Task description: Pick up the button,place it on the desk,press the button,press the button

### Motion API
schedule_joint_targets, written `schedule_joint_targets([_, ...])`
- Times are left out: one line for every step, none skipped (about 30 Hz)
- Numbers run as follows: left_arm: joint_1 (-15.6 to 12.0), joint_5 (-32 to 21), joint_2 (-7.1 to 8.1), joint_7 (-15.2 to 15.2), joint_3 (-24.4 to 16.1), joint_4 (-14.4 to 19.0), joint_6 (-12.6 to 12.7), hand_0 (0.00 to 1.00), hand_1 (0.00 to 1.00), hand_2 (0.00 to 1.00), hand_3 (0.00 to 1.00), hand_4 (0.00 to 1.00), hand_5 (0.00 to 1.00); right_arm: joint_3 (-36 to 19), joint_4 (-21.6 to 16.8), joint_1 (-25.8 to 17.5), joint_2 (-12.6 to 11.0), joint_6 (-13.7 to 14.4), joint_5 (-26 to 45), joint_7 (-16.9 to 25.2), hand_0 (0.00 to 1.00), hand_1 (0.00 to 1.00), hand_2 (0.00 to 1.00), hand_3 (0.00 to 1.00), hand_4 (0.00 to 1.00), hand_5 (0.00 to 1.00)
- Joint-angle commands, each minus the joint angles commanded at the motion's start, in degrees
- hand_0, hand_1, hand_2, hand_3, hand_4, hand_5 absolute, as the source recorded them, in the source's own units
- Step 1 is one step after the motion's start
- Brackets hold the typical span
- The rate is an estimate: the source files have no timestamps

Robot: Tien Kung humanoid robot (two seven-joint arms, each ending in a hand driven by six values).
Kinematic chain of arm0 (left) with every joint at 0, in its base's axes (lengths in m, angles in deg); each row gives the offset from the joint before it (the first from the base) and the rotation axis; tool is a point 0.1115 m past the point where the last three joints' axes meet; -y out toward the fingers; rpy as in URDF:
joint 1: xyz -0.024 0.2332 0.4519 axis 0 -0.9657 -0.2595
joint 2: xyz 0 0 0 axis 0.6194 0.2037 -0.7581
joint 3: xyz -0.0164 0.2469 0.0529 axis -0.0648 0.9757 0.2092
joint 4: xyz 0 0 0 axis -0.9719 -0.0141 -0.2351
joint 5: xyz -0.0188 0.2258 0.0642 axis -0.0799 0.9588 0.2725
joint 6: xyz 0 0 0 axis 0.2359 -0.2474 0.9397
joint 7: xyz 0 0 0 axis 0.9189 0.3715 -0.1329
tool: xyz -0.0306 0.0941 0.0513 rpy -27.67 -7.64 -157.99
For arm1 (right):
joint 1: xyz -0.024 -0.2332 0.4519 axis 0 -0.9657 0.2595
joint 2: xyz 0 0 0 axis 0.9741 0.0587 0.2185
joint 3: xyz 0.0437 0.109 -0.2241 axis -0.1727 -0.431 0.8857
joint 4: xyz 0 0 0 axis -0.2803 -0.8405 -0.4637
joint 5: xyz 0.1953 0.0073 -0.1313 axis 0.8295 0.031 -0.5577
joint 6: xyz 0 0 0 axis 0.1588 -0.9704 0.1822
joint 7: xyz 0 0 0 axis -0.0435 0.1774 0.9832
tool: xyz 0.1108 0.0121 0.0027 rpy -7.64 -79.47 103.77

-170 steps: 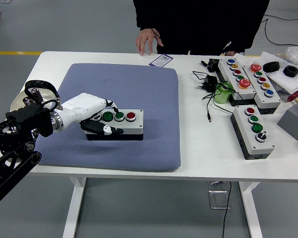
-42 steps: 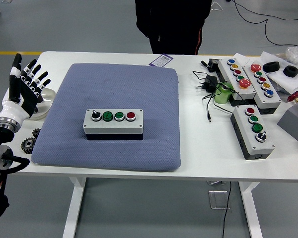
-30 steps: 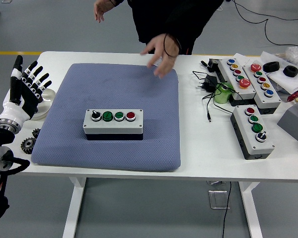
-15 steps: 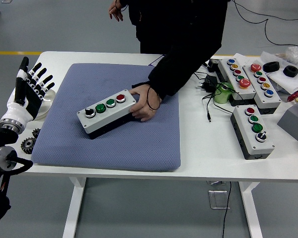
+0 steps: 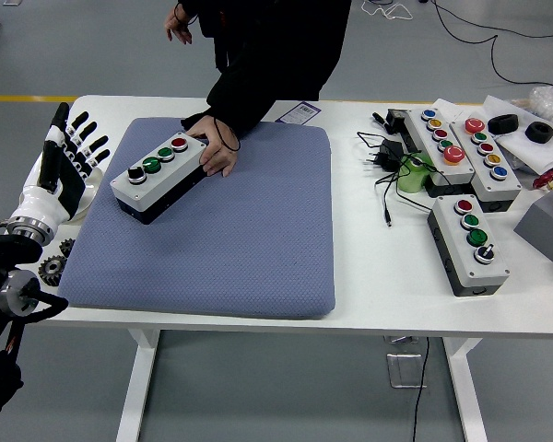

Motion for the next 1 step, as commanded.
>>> schedule_joint_targets([0.02, 0.02, 0.02, -0.02, 0.09, -0.04, -0.04, 0.892, 0.917, 0.998, 0.987, 0.898, 0.998, -0.01, 0.0, 0.01, 0.0, -0.01, -0.04, -0.01, 0.742, 0.688, 0.707, 0.58, 0.18, 0.13])
